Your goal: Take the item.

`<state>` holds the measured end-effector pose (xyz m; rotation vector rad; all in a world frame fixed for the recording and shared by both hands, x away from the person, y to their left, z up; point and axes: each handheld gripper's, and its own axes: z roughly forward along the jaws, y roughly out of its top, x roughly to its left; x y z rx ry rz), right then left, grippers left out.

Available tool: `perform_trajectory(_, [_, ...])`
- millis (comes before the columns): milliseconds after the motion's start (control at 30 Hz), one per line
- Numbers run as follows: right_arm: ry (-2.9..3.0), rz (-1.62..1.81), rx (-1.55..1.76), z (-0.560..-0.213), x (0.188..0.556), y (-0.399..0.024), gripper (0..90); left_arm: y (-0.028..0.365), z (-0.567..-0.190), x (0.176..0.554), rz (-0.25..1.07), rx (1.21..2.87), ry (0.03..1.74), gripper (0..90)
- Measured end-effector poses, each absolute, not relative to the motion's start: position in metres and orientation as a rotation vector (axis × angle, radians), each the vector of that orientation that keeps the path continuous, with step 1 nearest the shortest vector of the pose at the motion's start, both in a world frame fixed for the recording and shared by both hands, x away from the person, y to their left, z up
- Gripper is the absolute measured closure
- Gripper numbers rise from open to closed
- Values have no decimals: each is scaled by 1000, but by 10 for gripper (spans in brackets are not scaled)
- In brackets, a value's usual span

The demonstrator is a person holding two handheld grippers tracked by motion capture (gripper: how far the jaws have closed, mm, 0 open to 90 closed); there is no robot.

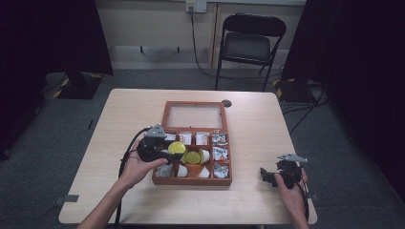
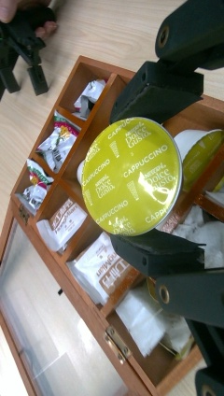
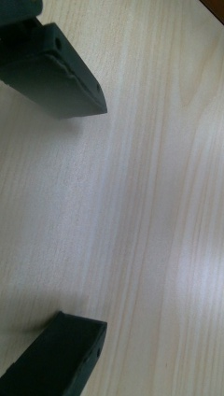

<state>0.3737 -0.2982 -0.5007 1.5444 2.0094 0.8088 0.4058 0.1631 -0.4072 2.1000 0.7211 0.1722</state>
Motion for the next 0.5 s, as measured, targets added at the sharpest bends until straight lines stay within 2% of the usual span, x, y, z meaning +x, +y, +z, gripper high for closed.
perform_trajectory(500, [2009,809,1545,-501,374,-298,0,179,-404,408,199,2078,762,380])
